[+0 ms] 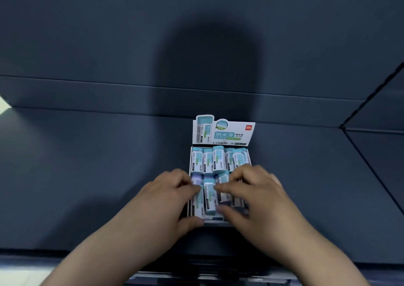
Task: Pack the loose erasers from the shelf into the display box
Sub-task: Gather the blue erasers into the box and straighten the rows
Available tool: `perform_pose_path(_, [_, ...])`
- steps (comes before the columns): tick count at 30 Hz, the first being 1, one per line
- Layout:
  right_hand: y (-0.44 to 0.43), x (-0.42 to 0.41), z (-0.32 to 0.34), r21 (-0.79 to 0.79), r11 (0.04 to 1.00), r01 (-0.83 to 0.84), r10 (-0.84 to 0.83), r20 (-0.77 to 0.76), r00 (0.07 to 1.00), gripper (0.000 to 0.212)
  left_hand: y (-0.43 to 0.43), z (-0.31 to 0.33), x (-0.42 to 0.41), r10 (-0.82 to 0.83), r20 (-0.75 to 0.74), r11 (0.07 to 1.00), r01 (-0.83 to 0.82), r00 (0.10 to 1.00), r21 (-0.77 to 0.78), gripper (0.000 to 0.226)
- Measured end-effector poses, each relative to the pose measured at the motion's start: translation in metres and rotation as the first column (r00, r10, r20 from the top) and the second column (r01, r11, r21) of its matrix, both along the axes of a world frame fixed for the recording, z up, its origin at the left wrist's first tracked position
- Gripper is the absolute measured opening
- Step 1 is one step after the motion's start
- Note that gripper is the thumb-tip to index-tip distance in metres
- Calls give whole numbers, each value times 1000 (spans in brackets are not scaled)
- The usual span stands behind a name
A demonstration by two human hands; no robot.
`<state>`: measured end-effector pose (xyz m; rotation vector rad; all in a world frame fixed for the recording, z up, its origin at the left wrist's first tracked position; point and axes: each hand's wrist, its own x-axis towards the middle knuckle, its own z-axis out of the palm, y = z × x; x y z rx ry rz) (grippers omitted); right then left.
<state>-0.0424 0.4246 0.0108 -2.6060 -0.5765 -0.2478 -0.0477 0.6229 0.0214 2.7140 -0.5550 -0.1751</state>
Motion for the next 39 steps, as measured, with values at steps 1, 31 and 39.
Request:
perform_pose_path(1, [2,-1,0,-55,998,-10,9,-18,1000,34,-1,-1,1,12,2,1000,-12,1000,7,61])
perform_pose_path(31, [-5,4,-10,26,984,179,-180,211,961,30,-32,-1,32,52,177,992,-31,983,-119,42])
perform_pose_path(39, [-13,36,-15,69,971,229,-224,-67,972,35,-50,-5,68,-41,66,993,48,997,-110,48])
